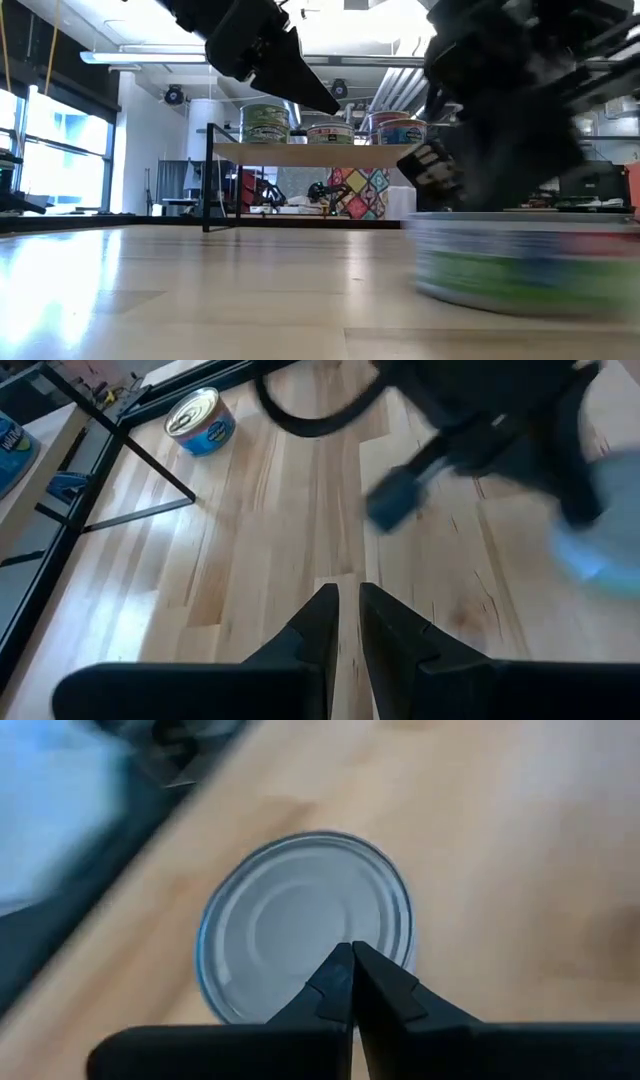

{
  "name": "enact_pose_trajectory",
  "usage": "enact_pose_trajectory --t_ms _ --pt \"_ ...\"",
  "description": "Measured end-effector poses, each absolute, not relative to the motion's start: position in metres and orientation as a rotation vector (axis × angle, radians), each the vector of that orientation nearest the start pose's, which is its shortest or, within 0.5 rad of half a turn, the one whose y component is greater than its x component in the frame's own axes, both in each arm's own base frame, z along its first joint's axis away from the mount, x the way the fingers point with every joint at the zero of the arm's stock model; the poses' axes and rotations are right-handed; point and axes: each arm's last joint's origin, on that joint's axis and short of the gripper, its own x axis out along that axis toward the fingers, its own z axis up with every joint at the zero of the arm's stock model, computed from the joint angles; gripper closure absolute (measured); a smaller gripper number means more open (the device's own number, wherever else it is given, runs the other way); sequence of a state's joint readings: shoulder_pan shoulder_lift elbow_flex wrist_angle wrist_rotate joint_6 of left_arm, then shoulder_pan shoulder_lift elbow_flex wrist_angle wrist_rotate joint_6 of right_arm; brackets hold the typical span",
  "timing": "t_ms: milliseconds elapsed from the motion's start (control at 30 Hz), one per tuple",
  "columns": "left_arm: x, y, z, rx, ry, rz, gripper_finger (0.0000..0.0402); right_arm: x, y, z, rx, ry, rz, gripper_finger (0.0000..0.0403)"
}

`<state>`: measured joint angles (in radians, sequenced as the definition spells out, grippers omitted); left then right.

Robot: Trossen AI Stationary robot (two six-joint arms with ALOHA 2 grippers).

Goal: Stack canned seafood by type on shelf
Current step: Stack the light green tuna can on top of the bottom light green tuna can on the shelf

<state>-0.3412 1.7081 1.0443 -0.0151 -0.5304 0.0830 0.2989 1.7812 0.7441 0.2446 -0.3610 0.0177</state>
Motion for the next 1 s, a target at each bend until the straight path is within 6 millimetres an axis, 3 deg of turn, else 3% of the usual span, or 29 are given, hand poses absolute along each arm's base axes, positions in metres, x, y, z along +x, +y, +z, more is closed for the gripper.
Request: enact_pose_trajectory --t_ms 200,467,767,1000 --pt "0.342 -0.106 0.202 0.368 0.633 0.158 0.0367 0.305 0.092 0.117 -0.021 0.788 0.359 0.0402" --pt "0.342 -0.106 0.202 0.371 0.64 0.158 0.0367 0.296 0.072 0.134 0.018 0.778 -0.136 0.0402" --pt "0.342 -0.106 0.201 0.341 0.643 0.168 0.0367 0.281 0.081 0.182 -0.094 0.625 -0.161 0.0402" --pt "0.357 -0.105 0.174 0.345 0.654 0.161 0.0367 0.276 0.084 0.18 -0.14 0.685 -0.085 0.0402"
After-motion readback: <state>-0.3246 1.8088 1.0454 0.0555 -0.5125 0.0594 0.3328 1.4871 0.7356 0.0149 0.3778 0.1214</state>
